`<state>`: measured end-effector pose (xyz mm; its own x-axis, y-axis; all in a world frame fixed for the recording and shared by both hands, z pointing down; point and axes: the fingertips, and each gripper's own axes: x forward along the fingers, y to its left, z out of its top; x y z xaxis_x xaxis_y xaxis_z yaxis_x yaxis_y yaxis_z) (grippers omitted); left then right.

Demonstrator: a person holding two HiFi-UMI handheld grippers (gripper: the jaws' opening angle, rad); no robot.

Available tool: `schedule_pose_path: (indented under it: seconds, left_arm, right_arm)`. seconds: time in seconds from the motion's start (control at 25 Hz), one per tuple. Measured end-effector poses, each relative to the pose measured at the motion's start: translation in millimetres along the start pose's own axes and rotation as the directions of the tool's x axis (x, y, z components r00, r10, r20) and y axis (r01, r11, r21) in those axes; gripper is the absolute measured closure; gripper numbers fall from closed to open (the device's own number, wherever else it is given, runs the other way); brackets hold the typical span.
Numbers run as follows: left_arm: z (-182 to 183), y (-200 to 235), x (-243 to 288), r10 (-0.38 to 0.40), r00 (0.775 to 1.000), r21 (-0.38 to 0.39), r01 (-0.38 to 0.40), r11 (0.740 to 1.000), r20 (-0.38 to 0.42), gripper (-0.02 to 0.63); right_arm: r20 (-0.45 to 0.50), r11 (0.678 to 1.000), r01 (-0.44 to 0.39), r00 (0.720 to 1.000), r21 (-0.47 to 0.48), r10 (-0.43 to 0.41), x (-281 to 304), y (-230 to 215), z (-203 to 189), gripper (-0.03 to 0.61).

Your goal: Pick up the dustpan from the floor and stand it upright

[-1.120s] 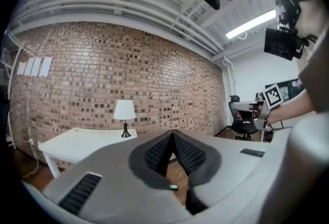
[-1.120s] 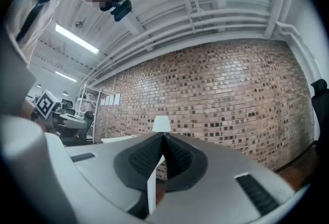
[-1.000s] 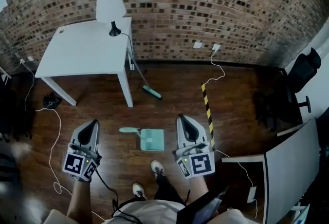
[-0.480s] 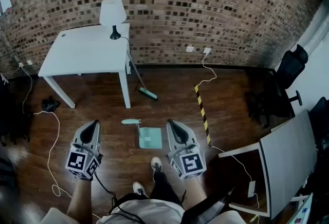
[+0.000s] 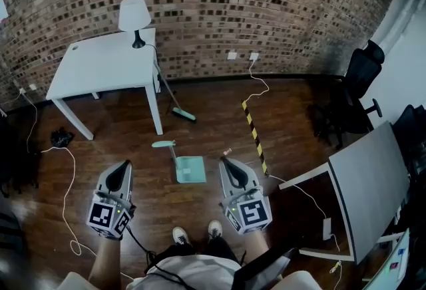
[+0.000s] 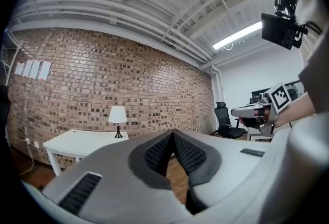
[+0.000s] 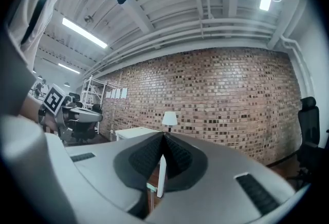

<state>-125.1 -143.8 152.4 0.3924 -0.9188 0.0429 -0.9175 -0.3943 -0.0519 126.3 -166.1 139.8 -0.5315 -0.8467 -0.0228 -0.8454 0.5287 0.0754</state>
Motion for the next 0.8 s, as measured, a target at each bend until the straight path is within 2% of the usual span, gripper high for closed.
schedule_pose_path:
  seconds: [0.12, 0.48, 0.8]
  left_arm:
    - [1, -14, -7, 0.001, 1.0, 0.02, -0.001, 1.0, 0.002, 0.615]
    - [9, -24, -4, 0.089, 0.996, 0.033, -0.089, 0.996, 0.0, 0.615]
    - [32, -33, 12, 0.088, 0.996, 0.074, -0.09, 0.993, 0.032, 0.614]
  right_arm:
    - [0.01, 1.0, -0.002, 1.0, -0.007, 0.002, -10, -3, 1, 0.588]
    - [0.047, 0.998, -0.06, 0.997, -0.015, 0.061, -13, -24, 20, 0.588]
    - [0.064, 0.995, -0.096, 0.993, -0.013, 0.097, 1, -34, 33, 0.588]
